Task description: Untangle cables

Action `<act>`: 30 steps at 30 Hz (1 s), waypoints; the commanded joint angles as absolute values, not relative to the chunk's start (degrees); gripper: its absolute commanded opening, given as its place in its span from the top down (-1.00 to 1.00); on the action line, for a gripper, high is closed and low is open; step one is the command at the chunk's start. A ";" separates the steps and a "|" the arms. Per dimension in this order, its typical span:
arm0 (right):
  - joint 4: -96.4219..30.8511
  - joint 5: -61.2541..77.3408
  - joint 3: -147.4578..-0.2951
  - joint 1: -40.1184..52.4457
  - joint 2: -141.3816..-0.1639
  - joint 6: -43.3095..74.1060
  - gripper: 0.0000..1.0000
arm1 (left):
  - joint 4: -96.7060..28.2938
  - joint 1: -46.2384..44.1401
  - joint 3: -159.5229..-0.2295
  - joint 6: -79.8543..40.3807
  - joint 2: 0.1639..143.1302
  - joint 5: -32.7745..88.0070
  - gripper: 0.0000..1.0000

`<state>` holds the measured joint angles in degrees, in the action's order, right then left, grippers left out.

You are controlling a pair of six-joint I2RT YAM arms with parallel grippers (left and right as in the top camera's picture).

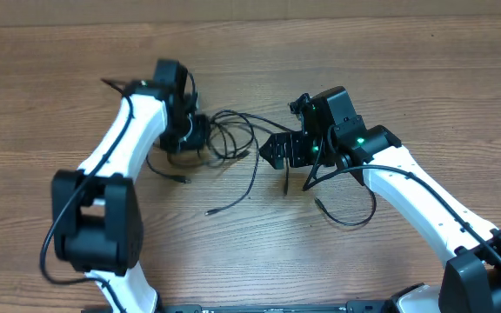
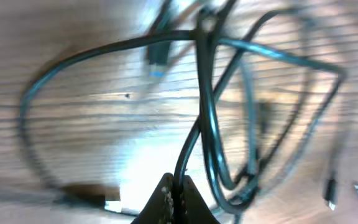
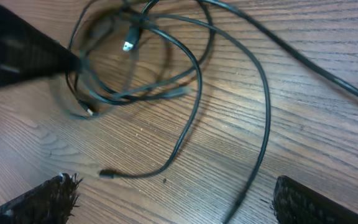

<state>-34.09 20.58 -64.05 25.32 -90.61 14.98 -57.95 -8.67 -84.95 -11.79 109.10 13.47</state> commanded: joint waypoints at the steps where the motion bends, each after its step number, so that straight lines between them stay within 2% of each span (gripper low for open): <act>1: -33.41 21.71 -63.68 25.74 -90.04 14.74 -0.99 | -61.43 -9.67 -91.83 -10.26 103.31 15.11 0.91; 12: -26.37 32.25 -63.70 28.03 -90.04 14.81 -1.00 | -62.94 -11.49 -96.25 -10.22 99.15 25.23 0.92; 18: -19.73 32.03 -63.70 29.89 -90.04 15.03 -1.00 | -62.33 -12.93 -96.64 -10.26 98.87 30.15 0.92; 21: -17.56 27.86 -63.70 30.48 -90.04 15.44 -1.00 | -61.84 -13.23 -97.91 -10.26 98.83 34.98 0.92; 25: -17.39 14.37 -63.70 30.68 -90.32 24.56 -0.99 | -61.69 -13.21 -100.57 -10.24 98.52 41.93 0.91; 30: -16.03 4.86 -63.70 30.61 -91.90 32.18 -1.00 | -60.77 -13.13 -104.86 -10.22 96.77 47.66 0.92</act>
<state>-16.97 15.16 -64.05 30.63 -90.67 25.36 -60.90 -12.78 -100.82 -11.53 100.14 39.77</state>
